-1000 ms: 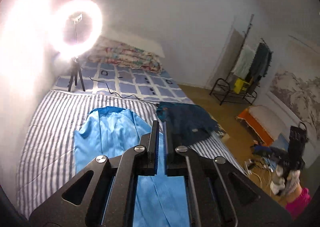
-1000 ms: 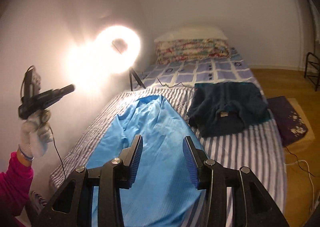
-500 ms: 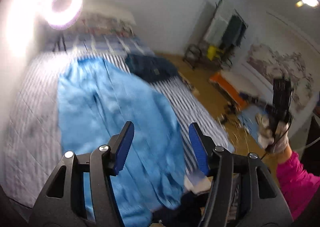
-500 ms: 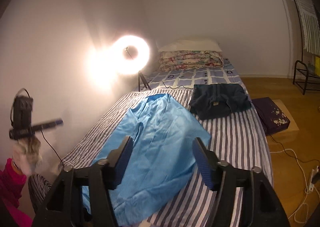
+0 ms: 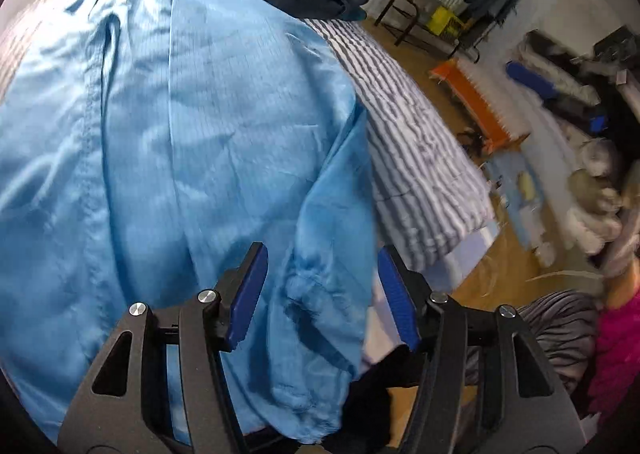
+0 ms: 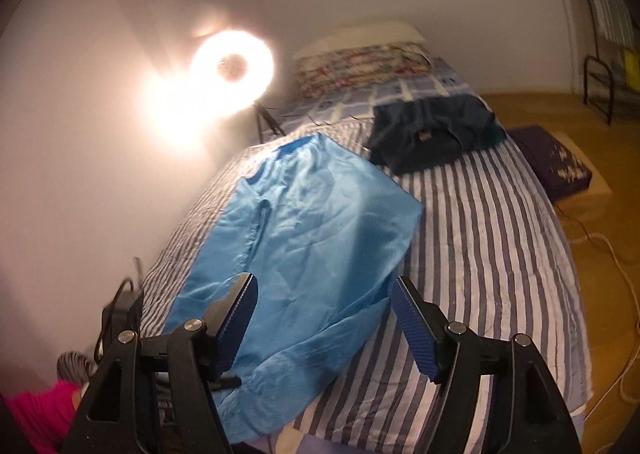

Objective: Fold large clothes

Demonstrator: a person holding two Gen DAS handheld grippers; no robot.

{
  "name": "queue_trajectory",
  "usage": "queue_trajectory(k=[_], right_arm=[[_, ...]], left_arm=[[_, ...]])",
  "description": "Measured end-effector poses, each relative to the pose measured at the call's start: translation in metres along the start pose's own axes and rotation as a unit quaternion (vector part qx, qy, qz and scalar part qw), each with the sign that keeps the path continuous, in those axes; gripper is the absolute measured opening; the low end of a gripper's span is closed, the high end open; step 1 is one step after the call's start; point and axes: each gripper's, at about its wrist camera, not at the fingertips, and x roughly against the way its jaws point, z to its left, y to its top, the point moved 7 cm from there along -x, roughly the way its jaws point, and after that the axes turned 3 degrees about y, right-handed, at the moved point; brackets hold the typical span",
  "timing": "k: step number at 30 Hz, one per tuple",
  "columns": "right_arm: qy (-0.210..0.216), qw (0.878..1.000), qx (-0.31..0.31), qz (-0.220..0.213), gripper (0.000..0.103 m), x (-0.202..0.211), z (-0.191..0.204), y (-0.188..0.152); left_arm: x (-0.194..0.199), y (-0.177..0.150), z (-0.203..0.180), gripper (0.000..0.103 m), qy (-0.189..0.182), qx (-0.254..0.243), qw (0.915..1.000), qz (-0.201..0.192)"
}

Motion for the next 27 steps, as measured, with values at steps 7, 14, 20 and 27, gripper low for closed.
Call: queue_trajectory(k=[7,14,20,27], right_arm=[[-0.016,0.997,-0.050,-0.051,0.072,0.007,-0.039,0.024],[-0.047,0.968,-0.152,-0.192,0.074,0.083,-0.101,0.062],[-0.030,0.963,-0.192,-0.189,0.074,0.083,-0.121,0.062],[-0.029,0.982,-0.163,-0.095,0.075,0.029,-0.098,0.038]], left_arm=[[0.107,-0.002,-0.019,0.059,0.014,-0.018,0.9962,-0.084],[0.237,0.003,-0.017,0.059,0.052,-0.013,0.9854,-0.162],[0.211,0.007,0.003,0.065,0.046,0.002,0.9878,-0.149],[0.061,-0.003,0.005,0.065,-0.010,0.013,0.9993,-0.033]])
